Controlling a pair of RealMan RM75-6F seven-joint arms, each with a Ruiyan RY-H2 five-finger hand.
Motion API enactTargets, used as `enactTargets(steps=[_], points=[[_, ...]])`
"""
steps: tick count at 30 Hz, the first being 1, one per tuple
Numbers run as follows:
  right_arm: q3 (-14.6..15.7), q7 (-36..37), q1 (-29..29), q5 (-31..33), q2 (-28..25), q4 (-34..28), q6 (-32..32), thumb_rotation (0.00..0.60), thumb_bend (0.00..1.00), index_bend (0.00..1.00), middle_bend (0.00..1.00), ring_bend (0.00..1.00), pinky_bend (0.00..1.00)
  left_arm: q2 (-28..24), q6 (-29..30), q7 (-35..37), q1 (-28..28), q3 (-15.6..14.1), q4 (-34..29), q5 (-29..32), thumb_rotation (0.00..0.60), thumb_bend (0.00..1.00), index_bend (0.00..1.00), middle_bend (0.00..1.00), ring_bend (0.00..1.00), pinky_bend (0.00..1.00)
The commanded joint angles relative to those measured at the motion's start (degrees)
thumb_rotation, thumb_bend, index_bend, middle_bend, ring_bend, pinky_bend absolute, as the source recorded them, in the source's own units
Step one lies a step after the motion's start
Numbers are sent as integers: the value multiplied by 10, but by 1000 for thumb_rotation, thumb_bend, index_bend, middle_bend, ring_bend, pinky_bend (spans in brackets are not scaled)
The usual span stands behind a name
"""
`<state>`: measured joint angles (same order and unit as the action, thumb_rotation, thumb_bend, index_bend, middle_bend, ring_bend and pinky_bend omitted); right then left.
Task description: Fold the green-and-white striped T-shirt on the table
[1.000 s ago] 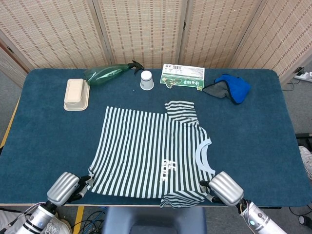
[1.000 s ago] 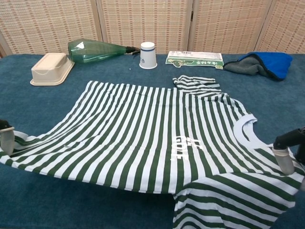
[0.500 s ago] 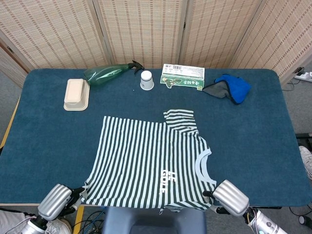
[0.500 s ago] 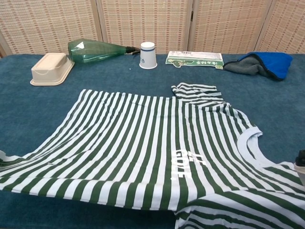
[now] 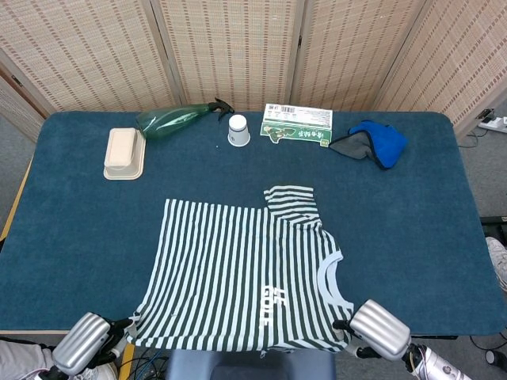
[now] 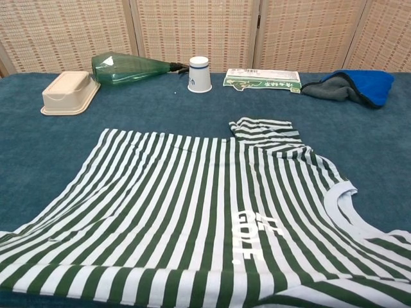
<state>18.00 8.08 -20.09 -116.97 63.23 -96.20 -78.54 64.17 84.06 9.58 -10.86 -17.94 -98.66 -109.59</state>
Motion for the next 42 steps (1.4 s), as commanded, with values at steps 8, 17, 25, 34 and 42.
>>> enactTargets(steps=[8, 17, 25, 34, 42], points=[[22, 51, -19, -42, -20, 9, 0, 600, 600, 781, 1000, 1000, 1000, -9, 11, -6, 19, -21, -8, -34, 600, 572, 562, 950, 875, 1000], [2, 35, -10, -11, -6, 5, 6, 600, 594, 786, 1000, 1000, 1000, 0, -26, -13, 1, 13, -8, -2, 600, 572, 561, 950, 875, 1000], [-34, 6, 5, 51, 19, -4, 17, 600, 596, 785, 1000, 1000, 1000, 12, -114, -23, -59, 72, -6, 60, 600, 572, 560, 950, 875, 1000], [-98, -41, -2, 153, 57, -9, 67, 600, 611, 786, 1000, 1000, 1000, 31, -231, -38, -139, 142, 8, 152, 600, 572, 557, 950, 874, 1000], [-153, -86, -14, 229, 101, 3, 95, 600, 616, 786, 1000, 1000, 1000, 65, -317, -36, -197, 191, 68, 237, 600, 571, 558, 950, 873, 1000]])
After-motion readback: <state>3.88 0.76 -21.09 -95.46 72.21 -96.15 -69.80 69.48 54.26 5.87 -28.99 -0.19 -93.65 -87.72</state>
